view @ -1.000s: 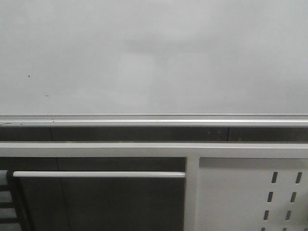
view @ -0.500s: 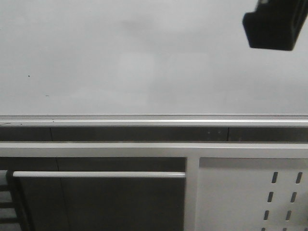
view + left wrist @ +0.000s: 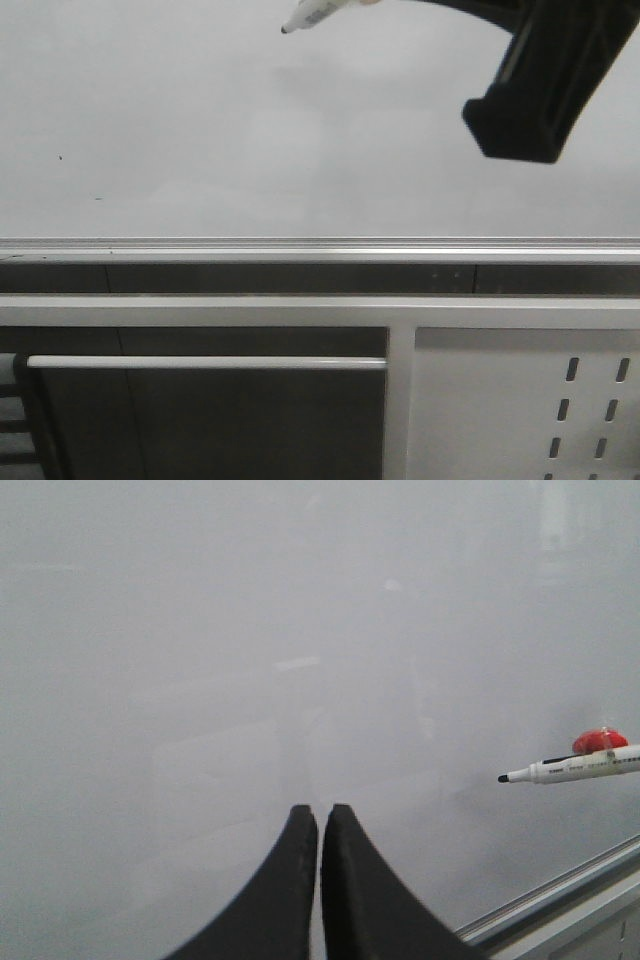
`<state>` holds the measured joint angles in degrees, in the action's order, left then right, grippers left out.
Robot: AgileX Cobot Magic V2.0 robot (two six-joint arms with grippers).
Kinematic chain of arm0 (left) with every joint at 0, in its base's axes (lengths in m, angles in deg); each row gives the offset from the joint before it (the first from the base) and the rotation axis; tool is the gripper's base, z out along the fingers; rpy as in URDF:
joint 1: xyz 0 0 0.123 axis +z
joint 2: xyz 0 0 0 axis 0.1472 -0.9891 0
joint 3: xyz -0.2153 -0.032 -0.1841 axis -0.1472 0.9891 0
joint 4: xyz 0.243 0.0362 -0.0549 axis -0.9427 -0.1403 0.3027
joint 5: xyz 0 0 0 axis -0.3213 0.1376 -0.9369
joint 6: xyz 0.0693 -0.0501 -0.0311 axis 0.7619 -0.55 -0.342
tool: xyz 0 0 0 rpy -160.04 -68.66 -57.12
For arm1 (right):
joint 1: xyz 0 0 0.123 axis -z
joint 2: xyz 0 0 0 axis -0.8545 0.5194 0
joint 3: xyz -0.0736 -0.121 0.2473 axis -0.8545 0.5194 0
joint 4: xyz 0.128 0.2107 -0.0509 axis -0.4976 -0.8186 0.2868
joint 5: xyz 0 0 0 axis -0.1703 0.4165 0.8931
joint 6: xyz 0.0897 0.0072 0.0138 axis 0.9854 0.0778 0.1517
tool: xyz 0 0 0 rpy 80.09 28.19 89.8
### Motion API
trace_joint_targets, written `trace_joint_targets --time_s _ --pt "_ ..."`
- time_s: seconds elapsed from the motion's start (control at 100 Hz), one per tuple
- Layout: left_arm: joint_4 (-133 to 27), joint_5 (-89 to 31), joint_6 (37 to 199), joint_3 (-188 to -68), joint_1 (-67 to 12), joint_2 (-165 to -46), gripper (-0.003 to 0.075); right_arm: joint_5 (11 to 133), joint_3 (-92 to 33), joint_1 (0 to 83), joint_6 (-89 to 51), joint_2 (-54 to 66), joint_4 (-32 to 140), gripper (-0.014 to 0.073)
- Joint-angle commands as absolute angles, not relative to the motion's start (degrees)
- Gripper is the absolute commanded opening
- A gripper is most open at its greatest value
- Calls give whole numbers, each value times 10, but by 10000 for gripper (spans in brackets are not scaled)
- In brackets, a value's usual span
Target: Write number 1 on whiteboard
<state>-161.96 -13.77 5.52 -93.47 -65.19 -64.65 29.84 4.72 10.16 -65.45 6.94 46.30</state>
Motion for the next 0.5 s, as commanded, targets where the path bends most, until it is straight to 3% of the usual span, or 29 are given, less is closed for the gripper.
trace_joint_targets --time_s 0.0,0.49 --pt "-1652 -146 47 -949 -655 -650 -18 220 31 102 -661 78 466 -50" --pt "-1653 -146 47 -949 -655 -650 -18 164 31 132 -661 117 436 -50"
